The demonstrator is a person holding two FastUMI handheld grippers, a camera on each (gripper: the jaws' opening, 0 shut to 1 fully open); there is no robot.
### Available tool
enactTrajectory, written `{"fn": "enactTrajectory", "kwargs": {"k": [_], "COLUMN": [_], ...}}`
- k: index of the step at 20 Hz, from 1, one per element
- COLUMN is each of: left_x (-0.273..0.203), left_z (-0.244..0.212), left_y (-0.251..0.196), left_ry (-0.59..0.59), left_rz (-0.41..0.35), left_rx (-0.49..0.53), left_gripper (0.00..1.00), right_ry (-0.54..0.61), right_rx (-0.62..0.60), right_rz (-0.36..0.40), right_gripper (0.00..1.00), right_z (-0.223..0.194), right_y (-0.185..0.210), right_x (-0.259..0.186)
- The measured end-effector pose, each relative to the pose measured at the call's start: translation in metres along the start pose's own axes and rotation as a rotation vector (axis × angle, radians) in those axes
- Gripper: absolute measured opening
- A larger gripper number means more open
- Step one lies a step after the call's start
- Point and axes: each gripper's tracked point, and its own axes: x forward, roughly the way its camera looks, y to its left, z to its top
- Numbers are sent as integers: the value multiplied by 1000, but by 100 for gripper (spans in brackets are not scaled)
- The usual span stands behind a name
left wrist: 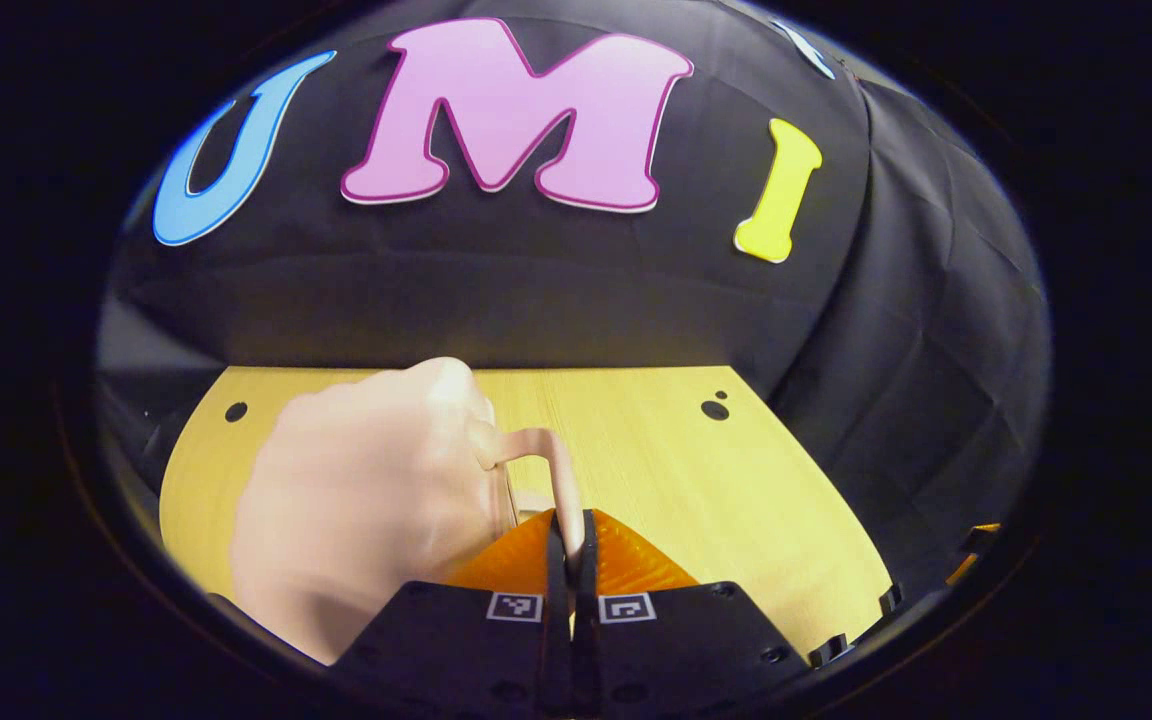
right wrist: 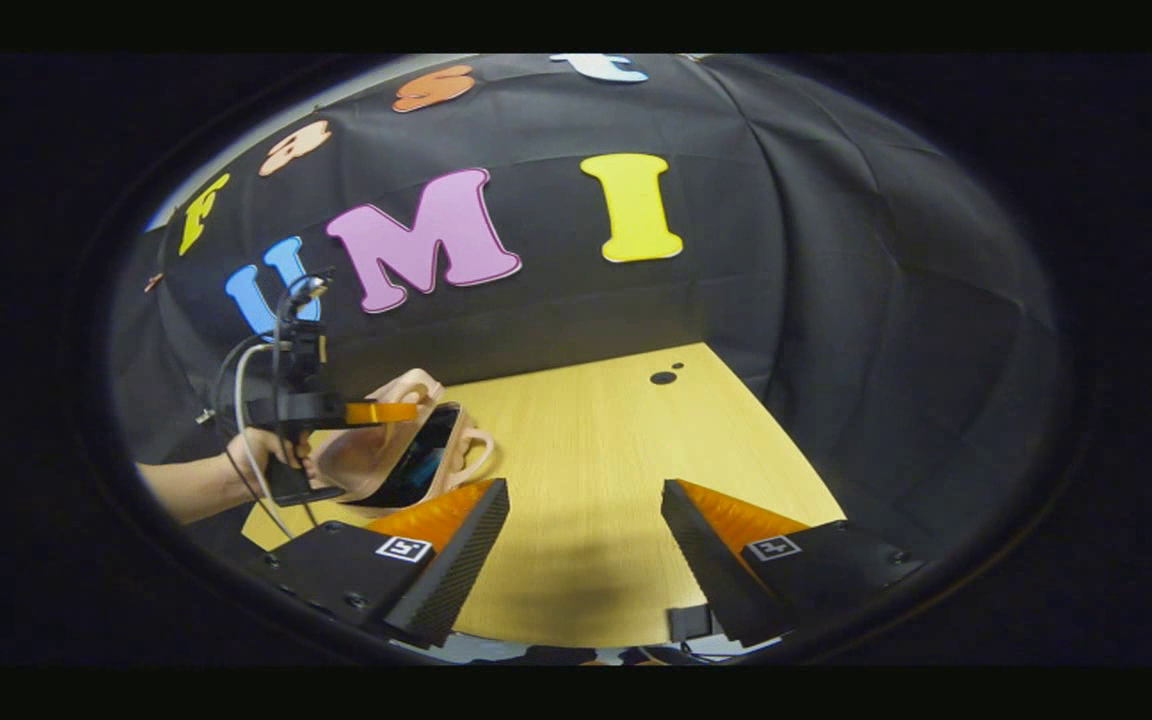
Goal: First open the suitcase, pack the skin care products into it, and then close the suitcase.
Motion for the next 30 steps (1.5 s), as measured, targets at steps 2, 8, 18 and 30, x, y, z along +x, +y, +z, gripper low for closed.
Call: {"fn": "enactTrajectory", "kwargs": {"k": [2,8,18,30], "left_x": [8,15,-220,-395], "left_z": [-18,-27,24,-34], "left_y": [-6,-26,-15,110], "left_ry": [37,33,-410,-566], "left_rz": [52,31,-38,202], "left_rx": [49,58,140,171], "left_gripper": [6,16,98,96], "right_ry": [15,51,-124,-336], "right_rx": [43,86,-37,-176], "right_rz": [5,-4,-76,5], "right_gripper": [98,98,98,98], "right_z": [-13,-38,-19,-21], "right_y": [-6,-2,55,147], "right_x": [-6,-16,-41,-79]}}
